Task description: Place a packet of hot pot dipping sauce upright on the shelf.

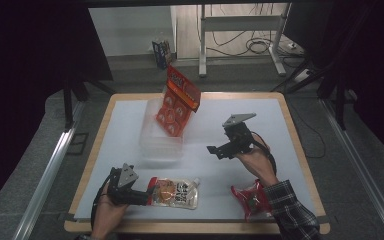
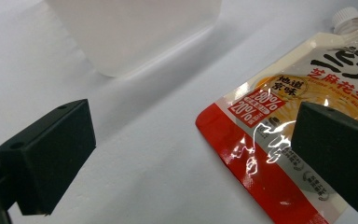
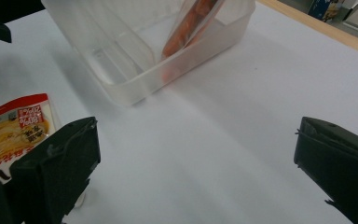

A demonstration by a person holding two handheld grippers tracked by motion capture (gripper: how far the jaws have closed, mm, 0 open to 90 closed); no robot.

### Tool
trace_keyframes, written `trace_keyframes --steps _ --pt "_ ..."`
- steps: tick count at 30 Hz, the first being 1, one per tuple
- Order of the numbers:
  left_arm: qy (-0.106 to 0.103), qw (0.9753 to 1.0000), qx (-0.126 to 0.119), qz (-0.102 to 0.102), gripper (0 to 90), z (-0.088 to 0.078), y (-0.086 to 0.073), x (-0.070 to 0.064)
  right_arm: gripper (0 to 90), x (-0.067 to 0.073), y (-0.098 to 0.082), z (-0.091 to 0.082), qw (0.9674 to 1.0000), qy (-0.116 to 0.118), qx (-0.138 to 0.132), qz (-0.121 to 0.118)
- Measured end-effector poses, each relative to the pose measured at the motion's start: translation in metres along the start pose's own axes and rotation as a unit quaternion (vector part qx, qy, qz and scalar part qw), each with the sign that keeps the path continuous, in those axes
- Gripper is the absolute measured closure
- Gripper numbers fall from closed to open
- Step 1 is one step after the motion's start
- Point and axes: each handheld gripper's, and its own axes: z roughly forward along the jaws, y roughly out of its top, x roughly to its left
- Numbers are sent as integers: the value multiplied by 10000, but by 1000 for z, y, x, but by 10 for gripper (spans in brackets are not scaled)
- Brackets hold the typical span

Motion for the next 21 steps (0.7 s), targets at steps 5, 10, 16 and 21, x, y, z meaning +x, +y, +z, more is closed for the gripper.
trace_keyframes --steps 5,10,16,21 --pt "3 10000 23 18 0 0 0 -1 7 4 -18 -6 9999 67 6 124" --pt "-7 10000 33 26 0 0 0 -1 8 8 -34 -12 9997 113 126 184" --pt "-12 10000 29 27 0 -1 0 -1 22 16 -51 -21 9995 70 263 136" --pt "-3 10000 30 31 0 -1 0 -1 167 20 -64 -36 9992 -137 304 203"
